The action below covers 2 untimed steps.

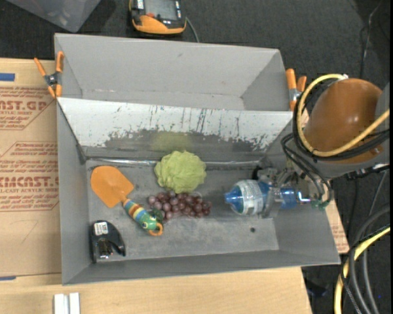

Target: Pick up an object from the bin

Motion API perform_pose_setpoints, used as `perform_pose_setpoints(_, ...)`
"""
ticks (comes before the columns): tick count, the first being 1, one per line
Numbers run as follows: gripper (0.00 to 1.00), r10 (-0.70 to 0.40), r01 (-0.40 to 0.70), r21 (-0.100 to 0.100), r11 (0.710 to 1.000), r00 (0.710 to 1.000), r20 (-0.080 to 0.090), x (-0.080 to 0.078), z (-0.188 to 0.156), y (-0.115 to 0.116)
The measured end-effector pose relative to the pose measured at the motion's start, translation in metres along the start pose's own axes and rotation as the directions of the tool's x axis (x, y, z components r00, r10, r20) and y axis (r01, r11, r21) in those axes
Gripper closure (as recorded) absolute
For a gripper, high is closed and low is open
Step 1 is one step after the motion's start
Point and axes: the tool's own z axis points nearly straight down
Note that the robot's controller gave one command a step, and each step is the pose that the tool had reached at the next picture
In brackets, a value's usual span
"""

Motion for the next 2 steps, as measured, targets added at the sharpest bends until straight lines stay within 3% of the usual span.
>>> perform_pose_setpoints(1, 1.00, -0.328, 0.328, -0.003, 0.945, 0.945, -0.003, -0.027, 0.060, -0.010)
perform_pose_setpoints(2, 1.00, -0.095, 0.095, 0.002, 0.995, 0.995, 0.005, -0.014, 0.006, -0.003)
